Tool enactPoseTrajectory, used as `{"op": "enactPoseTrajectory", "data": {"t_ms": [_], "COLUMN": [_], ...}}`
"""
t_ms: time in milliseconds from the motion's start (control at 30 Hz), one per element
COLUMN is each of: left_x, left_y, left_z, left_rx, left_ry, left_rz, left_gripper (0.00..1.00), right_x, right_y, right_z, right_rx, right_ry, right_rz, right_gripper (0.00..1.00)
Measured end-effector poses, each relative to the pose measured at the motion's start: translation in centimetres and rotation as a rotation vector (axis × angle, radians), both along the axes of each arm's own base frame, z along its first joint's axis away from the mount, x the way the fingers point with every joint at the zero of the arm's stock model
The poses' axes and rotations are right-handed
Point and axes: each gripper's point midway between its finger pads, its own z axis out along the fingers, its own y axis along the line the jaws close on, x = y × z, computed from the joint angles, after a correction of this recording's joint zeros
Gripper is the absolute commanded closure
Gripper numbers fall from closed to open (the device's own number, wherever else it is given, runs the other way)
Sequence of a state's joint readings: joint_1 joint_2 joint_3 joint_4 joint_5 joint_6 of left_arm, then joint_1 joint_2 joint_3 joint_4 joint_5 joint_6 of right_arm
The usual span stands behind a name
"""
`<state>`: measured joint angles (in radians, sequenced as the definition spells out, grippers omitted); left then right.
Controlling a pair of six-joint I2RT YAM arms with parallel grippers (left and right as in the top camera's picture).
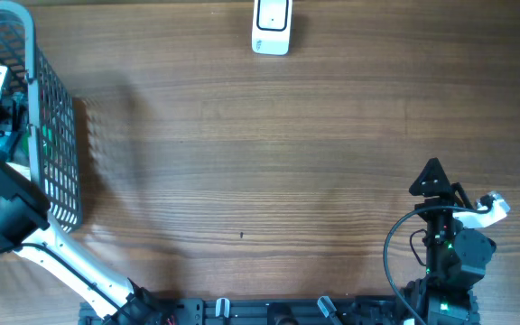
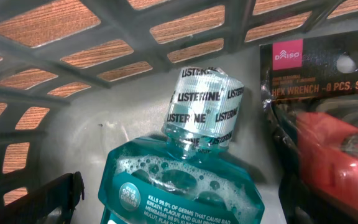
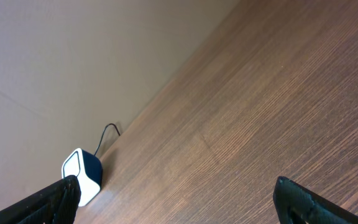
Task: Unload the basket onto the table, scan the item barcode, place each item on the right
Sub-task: 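Grasp the teal Listerine bottle by its cap with the left gripper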
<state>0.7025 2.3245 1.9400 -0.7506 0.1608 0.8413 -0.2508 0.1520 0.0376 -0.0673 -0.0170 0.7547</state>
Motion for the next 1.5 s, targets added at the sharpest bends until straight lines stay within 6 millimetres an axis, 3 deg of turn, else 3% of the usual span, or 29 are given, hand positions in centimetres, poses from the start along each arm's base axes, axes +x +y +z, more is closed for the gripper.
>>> {"op": "enactPoseTrajectory", "data": {"t_ms": [100, 233, 500, 933, 1067, 1200, 1500], "left_x": [0.3, 0.7, 0.6, -1.0, -1.1, -1.3, -1.3], "left_y": [-0.1, -0.3, -0.2, 1.2, 1.2, 0.8, 0.6], "left_z": [0.1, 0.3, 0.0, -0.5, -0.9, -1.8, -1.8], "left_rx": [-0.006, -0.016, -0.039, -0.065, -0.071, -0.086, -0.108], "left_ry": [-0.015, -0.038, -0.045, -0.036, -0.041, -0.034, -0.042], "left_rz": [-0.006, -0.018, -0.008, 0.049, 0.049, 0.053, 0.069], "left_gripper": [0.0, 0.1, 0.0, 0.0, 0.12, 0.3, 0.42], "right_x": [0.0, 0.0, 0.0, 0.0, 0.0, 0.0, 0.0], "right_y": [0.0, 0.0, 0.0, 0.0, 0.0, 0.0, 0.0], "right_z": [0.0, 0.0, 0.0, 0.0, 0.0, 0.0, 0.0], "right_rx": [0.0, 0.0, 0.0, 0.0, 0.0, 0.0, 0.0], "right_ry": [0.0, 0.0, 0.0, 0.0, 0.0, 0.0, 0.0], "right_rz": [0.0, 0.0, 0.0, 0.0, 0.0, 0.0, 0.0], "right_gripper": [0.0, 0.0, 0.0, 0.0, 0.0, 0.0, 0.0]}}
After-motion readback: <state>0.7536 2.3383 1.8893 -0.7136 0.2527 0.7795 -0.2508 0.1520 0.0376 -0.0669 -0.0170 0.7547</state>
